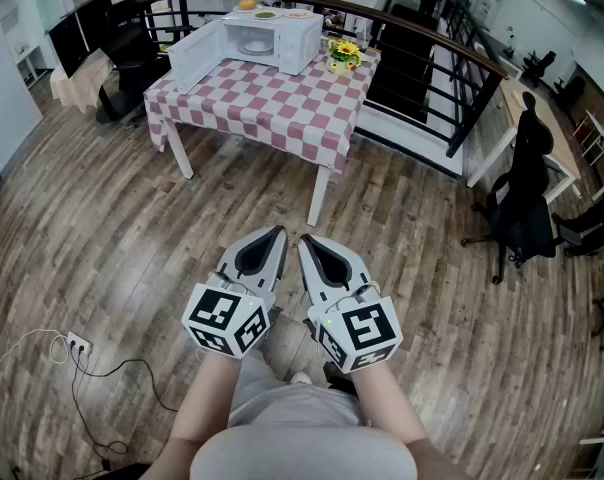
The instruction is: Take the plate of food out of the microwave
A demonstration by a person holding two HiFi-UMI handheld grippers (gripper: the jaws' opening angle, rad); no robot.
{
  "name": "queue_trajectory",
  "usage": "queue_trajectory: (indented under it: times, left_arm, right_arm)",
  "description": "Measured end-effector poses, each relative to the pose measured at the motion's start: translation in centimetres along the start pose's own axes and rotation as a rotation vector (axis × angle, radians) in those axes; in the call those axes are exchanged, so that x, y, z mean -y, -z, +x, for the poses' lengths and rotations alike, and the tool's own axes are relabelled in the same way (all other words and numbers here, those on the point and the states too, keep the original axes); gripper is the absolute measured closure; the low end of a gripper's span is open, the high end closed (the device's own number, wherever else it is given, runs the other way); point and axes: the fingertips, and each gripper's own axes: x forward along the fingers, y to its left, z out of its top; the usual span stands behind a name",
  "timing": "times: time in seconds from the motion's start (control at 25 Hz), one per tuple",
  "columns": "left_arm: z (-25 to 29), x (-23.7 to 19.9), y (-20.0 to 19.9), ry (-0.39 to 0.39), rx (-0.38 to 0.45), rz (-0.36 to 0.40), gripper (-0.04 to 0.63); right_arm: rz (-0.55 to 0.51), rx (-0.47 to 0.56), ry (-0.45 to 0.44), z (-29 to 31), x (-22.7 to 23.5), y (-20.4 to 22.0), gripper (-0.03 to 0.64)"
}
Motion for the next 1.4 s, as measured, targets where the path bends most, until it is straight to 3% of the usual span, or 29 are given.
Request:
queue_trajectory:
  times: [0.6, 1.4]
  left_arm:
    - [0.7, -2.5, -0.6, -0.009, 0.005, 0.053, 0.594]
    - [5.1, -14.0, -3.6, 0.04, 0.005, 0.045, 0.595]
  right_arm:
    - [0.014, 0.033, 0.048, 2.6, 0.8, 0.4, 0.594]
    - [0.011, 0.013, 0.084, 15.4, 0.9, 0.1, 0.594]
